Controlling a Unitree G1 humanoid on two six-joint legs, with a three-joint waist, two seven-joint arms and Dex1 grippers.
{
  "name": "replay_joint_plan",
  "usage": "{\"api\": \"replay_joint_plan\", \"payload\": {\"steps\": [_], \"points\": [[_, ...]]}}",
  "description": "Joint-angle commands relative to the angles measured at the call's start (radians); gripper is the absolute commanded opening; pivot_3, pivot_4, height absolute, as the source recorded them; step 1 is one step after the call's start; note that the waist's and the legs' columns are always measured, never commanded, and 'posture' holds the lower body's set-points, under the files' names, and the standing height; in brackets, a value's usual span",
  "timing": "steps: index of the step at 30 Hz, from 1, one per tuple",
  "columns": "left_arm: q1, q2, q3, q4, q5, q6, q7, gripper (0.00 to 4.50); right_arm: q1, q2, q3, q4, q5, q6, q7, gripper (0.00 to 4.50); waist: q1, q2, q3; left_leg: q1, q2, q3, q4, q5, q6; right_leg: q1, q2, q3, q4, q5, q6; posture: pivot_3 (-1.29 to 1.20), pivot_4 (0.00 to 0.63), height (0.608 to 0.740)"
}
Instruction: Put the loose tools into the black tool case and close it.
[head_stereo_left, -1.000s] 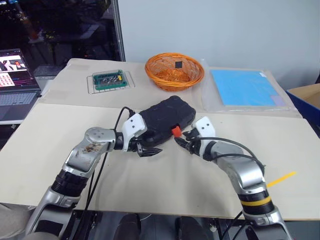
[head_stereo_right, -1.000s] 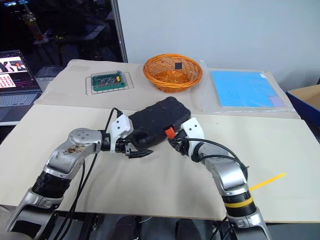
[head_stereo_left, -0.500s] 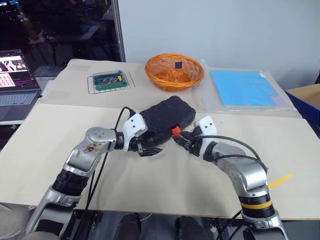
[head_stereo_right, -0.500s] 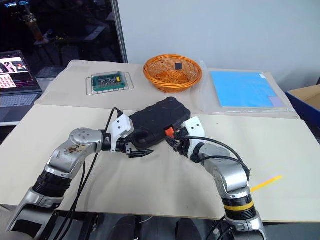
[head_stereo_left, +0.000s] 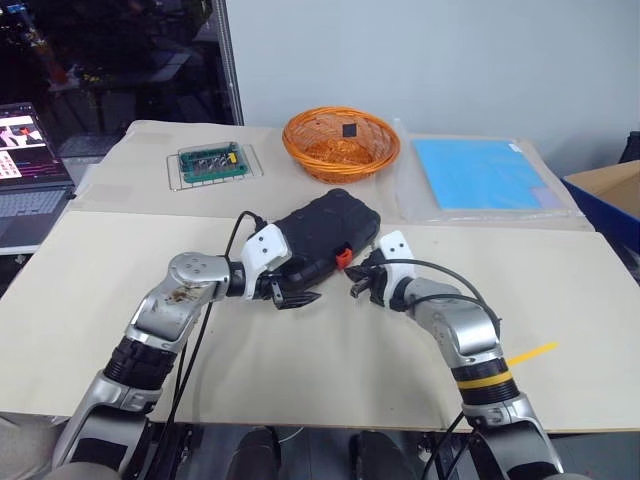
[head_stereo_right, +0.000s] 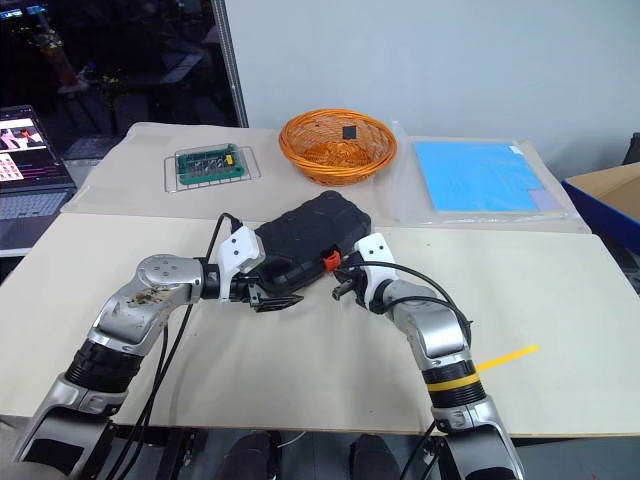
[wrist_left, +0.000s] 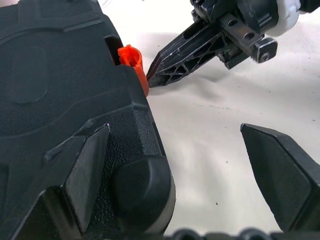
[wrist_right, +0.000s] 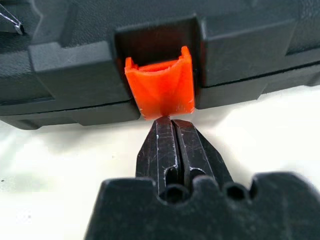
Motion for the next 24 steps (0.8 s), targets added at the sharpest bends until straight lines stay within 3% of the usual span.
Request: {"api": "replay_joint_plan", "payload": {"steps": [1, 6, 18, 24], "points": [[0.030, -0.005, -0.038, 0.042, 0.027, 0.014, -0.002, 4.50, -0.001, -0.012, -0.011, -0.117, 0.026, -0.025, 0.031, 0.04, -0.001, 0.000, 0.000, 0.000, 0.000, 0.000, 0.000, 0.000, 0.000, 0.000, 0.000, 0.000, 0.000, 0.000, 0.000, 0.00, 0.150, 0.740], [0.034, -0.009, -0.039, 0.060, 0.037, 0.003, 0.009, 4.50, 0.086, -0.074, -0.049, -0.259, 0.089, 0.047, 0.080, 0.04, 0.006, 0.000, 0.000, 0.000, 0.000, 0.000, 0.000, 0.000, 0.000, 0.000, 0.000, 0.000, 0.000, -0.001, 0.000, 0.00, 0.150, 0.740], [0.044, -0.006, -0.038, 0.055, 0.039, 0.002, 0.013, 4.50, 0.038, 0.024, -0.078, -0.134, 0.062, -0.096, -0.005, 0.04, 0.010, 0.001, -0.001, 0.001, 0.000, 0.001, 0.000, 0.000, 0.000, 0.001, 0.000, 0.000, 0.000, 0.000, -0.001, 0.00, 0.150, 0.740], [0.051, -0.002, -0.034, 0.045, 0.039, 0.007, 0.019, 4.50, 0.071, 0.013, -0.083, -0.205, 0.070, -0.078, -0.022, 0.04, 0.013, 0.001, -0.001, 0.001, 0.000, 0.001, -0.001, 0.000, 0.000, 0.001, 0.000, 0.000, 0.000, 0.000, -0.001, 0.00, 0.150, 0.740]]}}
